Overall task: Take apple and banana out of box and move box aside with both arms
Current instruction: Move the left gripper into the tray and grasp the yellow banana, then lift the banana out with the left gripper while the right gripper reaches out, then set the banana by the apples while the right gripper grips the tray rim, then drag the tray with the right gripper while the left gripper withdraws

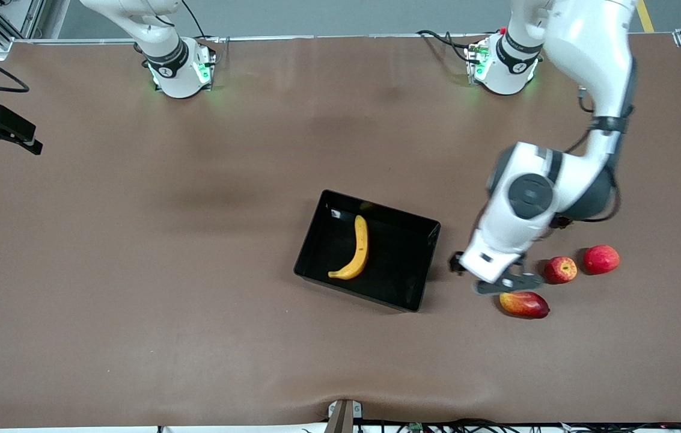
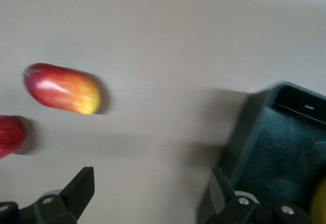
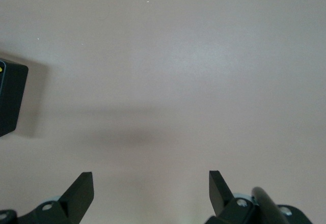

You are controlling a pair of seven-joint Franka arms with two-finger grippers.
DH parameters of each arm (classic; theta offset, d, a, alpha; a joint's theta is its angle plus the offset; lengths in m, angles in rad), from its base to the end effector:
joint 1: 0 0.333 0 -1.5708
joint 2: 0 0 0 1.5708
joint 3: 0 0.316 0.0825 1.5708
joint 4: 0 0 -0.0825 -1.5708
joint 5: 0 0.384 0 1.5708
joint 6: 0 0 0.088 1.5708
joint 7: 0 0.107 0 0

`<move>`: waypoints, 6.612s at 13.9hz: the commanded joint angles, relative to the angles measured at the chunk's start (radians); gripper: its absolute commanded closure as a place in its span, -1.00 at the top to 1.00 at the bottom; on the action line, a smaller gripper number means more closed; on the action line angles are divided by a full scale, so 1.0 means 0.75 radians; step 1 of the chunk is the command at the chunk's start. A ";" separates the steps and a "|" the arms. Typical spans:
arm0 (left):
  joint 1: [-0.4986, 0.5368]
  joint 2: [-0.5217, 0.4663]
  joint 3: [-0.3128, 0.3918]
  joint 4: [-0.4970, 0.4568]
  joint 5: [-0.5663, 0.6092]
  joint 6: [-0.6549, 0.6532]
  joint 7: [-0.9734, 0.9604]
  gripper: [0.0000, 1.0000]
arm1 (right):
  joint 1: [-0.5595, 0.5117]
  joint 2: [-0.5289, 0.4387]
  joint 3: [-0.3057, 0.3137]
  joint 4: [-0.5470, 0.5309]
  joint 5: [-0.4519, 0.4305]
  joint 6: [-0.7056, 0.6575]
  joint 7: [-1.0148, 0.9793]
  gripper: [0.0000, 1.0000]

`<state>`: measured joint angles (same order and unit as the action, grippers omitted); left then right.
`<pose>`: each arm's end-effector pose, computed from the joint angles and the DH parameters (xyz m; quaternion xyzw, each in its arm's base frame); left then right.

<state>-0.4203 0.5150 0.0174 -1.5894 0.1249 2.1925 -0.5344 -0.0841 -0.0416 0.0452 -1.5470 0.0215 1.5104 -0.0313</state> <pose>0.6425 -0.2708 0.3446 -0.9970 -0.0302 -0.0647 0.0306 0.5353 -0.0178 0.6530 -0.9999 0.0031 -0.0028 0.0097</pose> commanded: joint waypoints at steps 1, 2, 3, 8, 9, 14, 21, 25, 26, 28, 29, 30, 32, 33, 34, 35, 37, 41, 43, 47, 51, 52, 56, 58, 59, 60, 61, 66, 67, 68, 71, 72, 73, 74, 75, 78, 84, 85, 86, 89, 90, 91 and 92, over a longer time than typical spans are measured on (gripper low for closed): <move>-0.128 0.047 0.014 0.039 0.003 -0.019 -0.117 1.00 | 0.000 0.017 -0.001 0.030 0.020 -0.011 -0.012 1.00; -0.155 0.066 0.014 0.051 0.005 -0.019 -0.170 1.00 | 0.002 0.021 -0.001 0.028 0.018 -0.009 -0.014 1.00; -0.196 0.096 0.014 0.076 0.007 -0.019 -0.193 1.00 | 0.002 0.043 -0.001 0.028 0.010 -0.011 -0.016 1.00; -0.327 0.242 0.012 0.170 0.003 0.008 -0.177 1.00 | -0.015 0.117 -0.003 0.028 0.016 -0.014 -0.016 1.00; -0.346 0.270 0.010 0.176 0.003 0.018 -0.175 1.00 | -0.013 0.117 -0.003 0.028 0.016 -0.018 -0.016 1.00; -0.405 0.409 -0.013 0.270 -0.007 0.161 -0.181 1.00 | -0.017 0.147 -0.005 0.021 0.014 -0.026 -0.018 1.00; -0.440 0.530 -0.013 0.274 -0.013 0.345 -0.220 1.00 | -0.058 0.170 -0.005 0.007 0.018 -0.097 -0.014 1.00; -0.452 0.543 -0.013 0.266 -0.017 0.353 -0.226 1.00 | -0.066 0.213 -0.005 0.005 0.018 -0.079 -0.012 1.00; -0.452 0.545 -0.013 0.266 -0.015 0.353 -0.257 0.78 | -0.068 0.249 -0.005 0.003 0.018 -0.049 -0.012 1.00; -0.454 0.555 -0.013 0.268 -0.013 0.353 -0.316 -0.16 | -0.062 0.266 -0.005 -0.007 0.018 0.035 -0.016 1.00; -0.454 0.553 -0.013 0.268 -0.011 0.353 -0.320 -0.65 | -0.062 0.294 -0.003 -0.005 0.020 0.068 -0.012 1.00; -0.454 0.547 -0.011 0.268 0.003 0.353 -0.310 -1.00 | -0.064 0.311 -0.003 -0.005 0.059 0.089 -0.007 1.00; -0.452 0.530 -0.003 0.270 0.007 0.337 -0.308 -1.00 | -0.070 0.338 -0.005 -0.005 0.200 0.095 -0.009 1.00; -0.452 0.512 0.003 0.270 0.007 0.319 -0.308 -1.00 | -0.066 0.354 -0.005 -0.003 0.211 0.097 -0.007 1.00; -0.444 0.488 0.009 0.272 0.007 0.276 -0.308 -1.00 | -0.062 0.358 -0.005 -0.003 0.211 0.105 -0.009 1.00; -0.442 0.459 0.012 0.272 0.005 0.223 -0.308 -1.00 | -0.060 0.360 -0.005 -0.009 0.209 0.105 -0.005 1.00; -0.436 0.410 0.009 0.274 0.003 0.153 -0.310 -1.00 | -0.058 0.376 -0.005 -0.017 0.211 0.101 0.003 1.00; -0.411 0.251 0.054 0.274 0.001 0.026 -0.306 -1.00 | -0.005 0.381 -0.003 -0.050 0.249 0.103 0.094 1.00; -0.344 0.158 0.061 0.258 0.009 -0.053 -0.284 -1.00 | 0.038 0.379 0.001 -0.101 0.355 0.113 0.219 1.00; -0.188 0.038 0.046 0.201 -0.013 -0.252 0.001 -1.00 | 0.267 0.405 -0.001 -0.128 0.362 0.309 0.432 1.00; -0.021 -0.140 0.048 -0.128 0.003 -0.244 0.164 -1.00 | 0.514 0.522 -0.001 -0.118 0.360 0.504 0.763 1.00; 0.030 -0.179 0.050 -0.202 0.009 -0.232 0.231 -1.00 | 0.570 0.546 -0.001 -0.118 0.358 0.551 0.798 1.00; 0.163 -0.206 0.048 -0.345 0.187 -0.207 0.414 -1.00 | 0.756 0.681 -0.003 -0.116 0.348 0.777 0.968 1.00; 0.229 -0.194 0.048 -0.437 0.236 -0.108 0.469 -1.00 | 0.842 0.769 -0.005 -0.114 0.321 0.908 1.042 1.00; 0.249 -0.190 0.050 -0.492 0.261 -0.022 0.487 -1.00 | 0.879 0.814 -0.005 -0.114 0.313 0.966 1.066 1.00; 0.292 -0.173 0.050 -0.537 0.324 0.068 0.494 -1.00 | 0.920 0.859 -0.007 -0.114 0.303 1.023 1.117 1.00; 0.331 -0.153 0.048 -0.556 0.387 0.130 0.496 -1.00 | 0.952 0.900 -0.009 -0.116 0.268 1.078 1.174 1.00; 0.384 -0.047 0.046 -0.572 0.416 0.312 0.494 -1.00 | 0.983 0.974 -0.007 -0.112 -0.051 1.124 1.323 -1.00; 0.384 -0.038 0.046 -0.572 0.416 0.312 0.490 -1.00 | 0.983 0.974 -0.005 -0.110 -0.051 1.126 1.358 -1.00; 0.382 -0.032 0.046 -0.572 0.416 0.312 0.471 -1.00 | 0.983 0.974 -0.005 -0.103 -0.049 1.124 1.365 -1.00; 0.382 -0.002 0.044 -0.572 0.400 0.316 0.461 -0.88 | 0.979 0.972 -0.005 -0.091 -0.047 1.122 1.369 -1.00; 0.380 0.003 0.042 -0.572 0.398 0.316 0.449 -0.84 | 0.975 0.970 -0.005 -0.091 -0.047 1.120 1.369 -1.00; 0.380 0.007 0.036 -0.572 0.398 0.320 0.433 -0.77 | 0.971 0.968 -0.005 -0.089 -0.047 1.120 1.369 -1.00; 0.376 0.017 0.032 -0.570 0.396 0.329 0.406 -0.70 | 0.969 0.964 -0.005 -0.083 -0.047 1.114 1.369 -1.00; 0.370 0.025 0.020 -0.570 0.396 0.333 0.367 -0.70 | 0.963 0.956 -0.003 -0.075 -0.045 1.107 1.359 -1.00; 0.380 0.027 -0.005 -0.572 0.398 0.335 0.346 -0.69 | 0.865 0.872 0.007 -0.026 -0.031 0.930 1.349 -1.00; 0.380 0.027 -0.033 -0.572 0.398 0.337 0.352 1.00 | 0.693 0.714 0.001 -0.001 -0.031 0.670 1.118 -1.00; 0.380 0.011 -0.033 -0.572 0.396 0.331 0.359 1.00 | 0.659 0.676 -0.003 -0.007 -0.031 0.601 1.049 -1.00; 0.378 -0.014 -0.040 -0.570 0.396 0.325 0.357 1.00 | 0.602 0.637 -0.003 -0.017 -0.031 0.554 0.971 -1.00; 0.380 -0.116 -0.070 -0.550 0.394 0.237 0.353 1.00 | 0.418 0.549 -0.001 -0.044 -0.031 0.429 0.697 -1.00; 0.382 -0.150 -0.084 -0.534 0.394 0.192 0.355 1.00 | 0.338 0.530 -0.001 -0.046 -0.031 0.384 0.581 -1.00; 0.382 -0.189 -0.095 -0.509 0.384 0.127 0.357 1.00 | 0.264 0.512 0.001 -0.058 -0.029 0.359 0.454 -1.00; 0.382 -0.224 -0.105 -0.469 0.345 0.047 0.369 1.00 | 0.193 0.495 0.001 -0.081 -0.029 0.359 0.339 -1.00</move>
<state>-0.1435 0.4219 -0.0379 -1.9646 0.4077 2.3276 -0.2606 0.1668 0.3913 0.0187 -1.5470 0.0083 1.7839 0.3644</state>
